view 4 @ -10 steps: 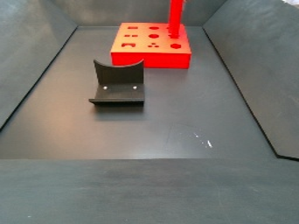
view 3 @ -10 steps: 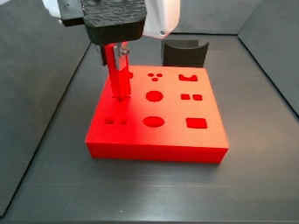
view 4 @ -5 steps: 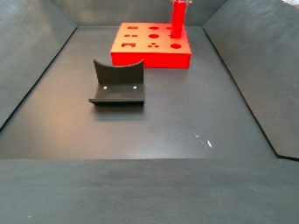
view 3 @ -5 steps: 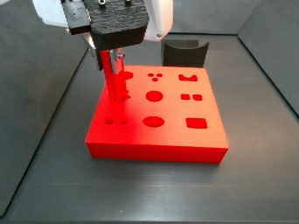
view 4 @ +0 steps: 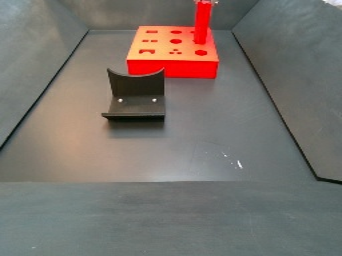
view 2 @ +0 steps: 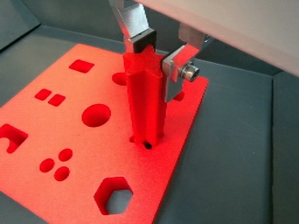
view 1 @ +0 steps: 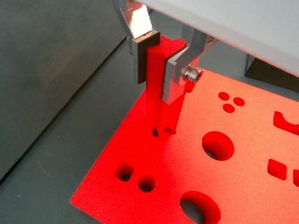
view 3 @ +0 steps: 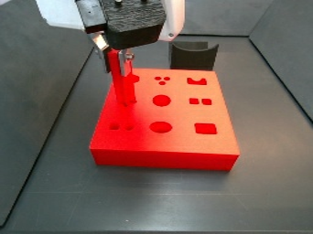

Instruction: Insert the star object.

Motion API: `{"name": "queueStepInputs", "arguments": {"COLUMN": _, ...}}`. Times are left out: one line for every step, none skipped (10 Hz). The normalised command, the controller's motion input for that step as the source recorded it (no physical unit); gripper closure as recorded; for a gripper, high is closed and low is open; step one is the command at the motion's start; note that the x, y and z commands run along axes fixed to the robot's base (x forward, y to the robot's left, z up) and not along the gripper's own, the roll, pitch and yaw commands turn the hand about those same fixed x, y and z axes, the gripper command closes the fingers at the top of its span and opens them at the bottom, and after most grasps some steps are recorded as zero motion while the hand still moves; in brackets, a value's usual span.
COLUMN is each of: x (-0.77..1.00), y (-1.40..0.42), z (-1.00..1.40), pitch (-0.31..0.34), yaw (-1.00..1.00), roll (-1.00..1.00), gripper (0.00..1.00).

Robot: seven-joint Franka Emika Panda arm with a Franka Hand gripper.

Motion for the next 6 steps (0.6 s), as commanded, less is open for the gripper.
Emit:
{"name": "queueStepInputs", "arguments": {"x": 0.04, "y": 0.0, "z": -0.11, "pitch": 0.02, "yaw": -0.29, "roll": 0.15, "gripper": 1.0}}
{"name": "queueStepInputs", "arguments": {"x": -0.01, "y": -0.01, "z": -0.06, "pitch": 0.034, "yaw": -0.48, "roll": 0.17, "gripper": 1.0}}
{"name": "queueStepInputs", "arguments": {"x": 0.0, "y": -0.01, "z": -0.08, "pitch": 0.011, "yaw": -0.47, "roll": 0.15, "gripper": 1.0}}
{"name": "queueStepInputs", "arguments": {"x": -0.07, "y": -0.01, "z": -0.04, "pitch": 0.026, "yaw": -0.47, "roll": 0.17, "gripper": 1.0}}
{"name": "queueStepInputs", "arguments": {"x": -0.05, "y": -0.03, "z": -0.01, "pitch": 0.02, "yaw": -0.48, "roll": 0.13, "gripper": 1.0}}
{"name": "queueStepInputs", "arguments": {"x": 0.07, "y": 0.0, "z": -0.01, "pitch": 0.013, "yaw": -0.08, "roll": 0.06, "gripper": 1.0}}
